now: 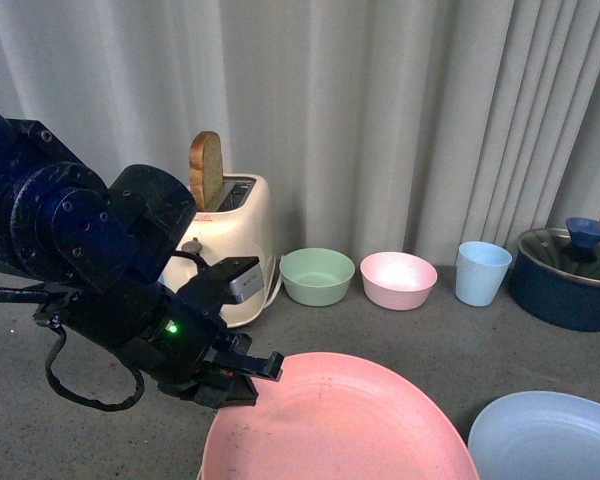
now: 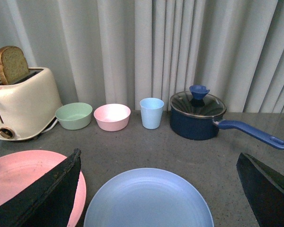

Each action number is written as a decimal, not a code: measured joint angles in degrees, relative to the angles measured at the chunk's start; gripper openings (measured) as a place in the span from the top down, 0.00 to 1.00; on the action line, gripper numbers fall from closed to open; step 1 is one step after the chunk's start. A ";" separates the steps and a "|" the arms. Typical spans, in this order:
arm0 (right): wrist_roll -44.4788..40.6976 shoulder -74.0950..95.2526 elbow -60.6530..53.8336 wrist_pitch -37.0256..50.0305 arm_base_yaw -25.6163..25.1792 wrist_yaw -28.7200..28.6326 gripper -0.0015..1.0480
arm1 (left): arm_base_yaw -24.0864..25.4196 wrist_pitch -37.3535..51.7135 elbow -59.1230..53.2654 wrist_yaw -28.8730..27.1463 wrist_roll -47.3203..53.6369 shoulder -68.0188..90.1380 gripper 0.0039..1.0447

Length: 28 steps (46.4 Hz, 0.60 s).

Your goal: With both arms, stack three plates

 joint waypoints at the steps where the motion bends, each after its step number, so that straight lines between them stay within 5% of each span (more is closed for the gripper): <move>1: 0.00 0.00 0.00 0.00 0.00 0.00 0.07 | 0.20 -0.02 0.02 -0.02 0.09 0.02 0.97; 12: 0.00 0.00 0.00 0.00 0.00 0.00 0.07 | 2.23 -1.42 0.24 -0.13 1.84 0.11 0.97; 21: 0.00 0.00 0.00 0.00 0.00 0.00 0.07 | 2.34 -1.88 0.48 1.05 1.70 0.11 0.70; 28: 0.00 0.00 0.00 0.00 0.02 0.00 0.07 | 2.64 -1.86 0.98 1.57 1.70 -0.46 0.39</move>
